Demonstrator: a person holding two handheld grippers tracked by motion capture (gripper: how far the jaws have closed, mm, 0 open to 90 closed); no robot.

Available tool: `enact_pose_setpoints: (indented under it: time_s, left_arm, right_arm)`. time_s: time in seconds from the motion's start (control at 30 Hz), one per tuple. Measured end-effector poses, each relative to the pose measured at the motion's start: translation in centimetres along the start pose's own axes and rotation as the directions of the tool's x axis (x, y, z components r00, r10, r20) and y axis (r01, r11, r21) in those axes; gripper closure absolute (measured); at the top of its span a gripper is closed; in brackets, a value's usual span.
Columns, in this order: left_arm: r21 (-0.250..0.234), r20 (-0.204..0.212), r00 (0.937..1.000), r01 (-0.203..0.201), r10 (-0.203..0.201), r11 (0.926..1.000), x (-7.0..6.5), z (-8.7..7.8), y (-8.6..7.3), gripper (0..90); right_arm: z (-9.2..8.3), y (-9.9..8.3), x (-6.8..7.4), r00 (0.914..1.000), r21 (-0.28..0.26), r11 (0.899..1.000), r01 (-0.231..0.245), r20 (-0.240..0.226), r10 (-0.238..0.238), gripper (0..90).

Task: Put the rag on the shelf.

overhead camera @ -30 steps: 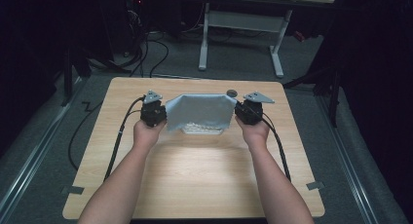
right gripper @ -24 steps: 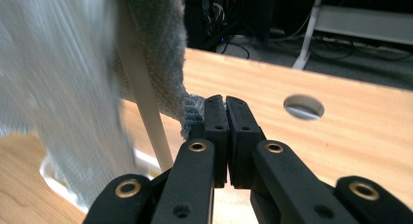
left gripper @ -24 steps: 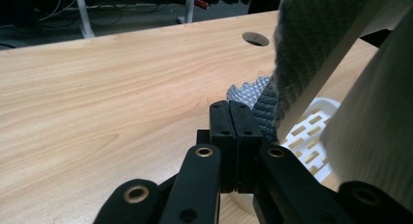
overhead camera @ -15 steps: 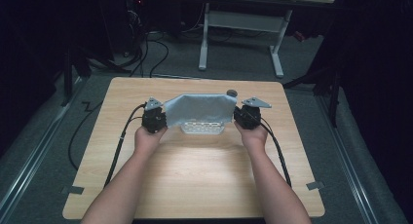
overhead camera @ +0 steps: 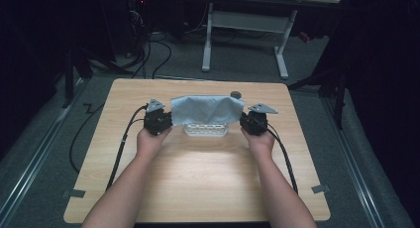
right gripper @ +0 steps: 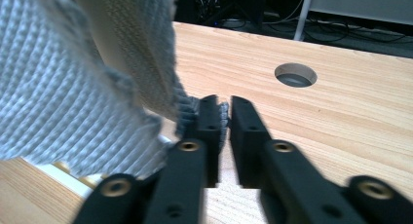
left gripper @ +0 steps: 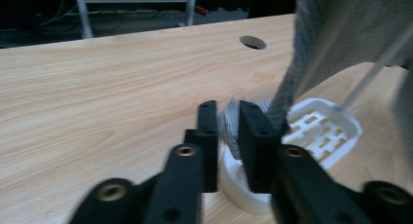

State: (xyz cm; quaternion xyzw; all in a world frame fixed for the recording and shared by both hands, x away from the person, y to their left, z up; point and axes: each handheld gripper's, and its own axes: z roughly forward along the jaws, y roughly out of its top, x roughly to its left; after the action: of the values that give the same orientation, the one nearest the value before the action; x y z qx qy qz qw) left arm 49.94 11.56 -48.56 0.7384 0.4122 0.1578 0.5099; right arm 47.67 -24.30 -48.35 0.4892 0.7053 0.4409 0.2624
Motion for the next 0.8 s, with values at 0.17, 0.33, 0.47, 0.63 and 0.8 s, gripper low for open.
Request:
enact_pose_setpoints:
  time_s: [0.17, 0.33, 0.47, 0.63, 0.8]
  left_arm:
    - [-0.011, -0.023, 0.9997, 0.006, -0.006, 0.9999, 0.5, -0.8, 0.2, 68.6]
    - [-0.021, -0.037, 0.9993, 0.005, -0.006, 0.9998, 0.9, -1.7, 0.4, 67.0]
    - [-0.028, -0.047, 0.9989, 0.005, -0.006, 0.9996, 1.2, -2.7, 0.5, 66.2]
    - [-0.044, -0.054, 0.9985, 0.011, -0.013, 0.999, 1.5, -3.9, 0.3, 65.3]
    - [-0.05, -0.061, 0.998, 0.013, -0.016, 0.9986, 1.7, -5.5, -0.2, 64.5]
  right_arm:
    - [-0.9, 0.7, -0.2, 0.9999, -0.028, 1.0, 0.009, 0.006, -0.009, 66.7]
    - [-2.0, 1.5, -0.4, 0.9999, -0.057, 0.998, 0.01, 0.014, -0.009, 65.5]
    - [-3.0, 1.8, -0.7, 0.9997, -0.069, 0.998, 0.009, 0.025, -0.008, 64.3]
    - [-4.2, 2.1, -0.8, 0.9991, -0.078, 0.997, 0.027, 0.034, -0.025, 61.9]
    - [-5.7, 2.0, -0.5, 0.9983, -0.09, 0.995, 0.049, 0.035, -0.046, 58.6]
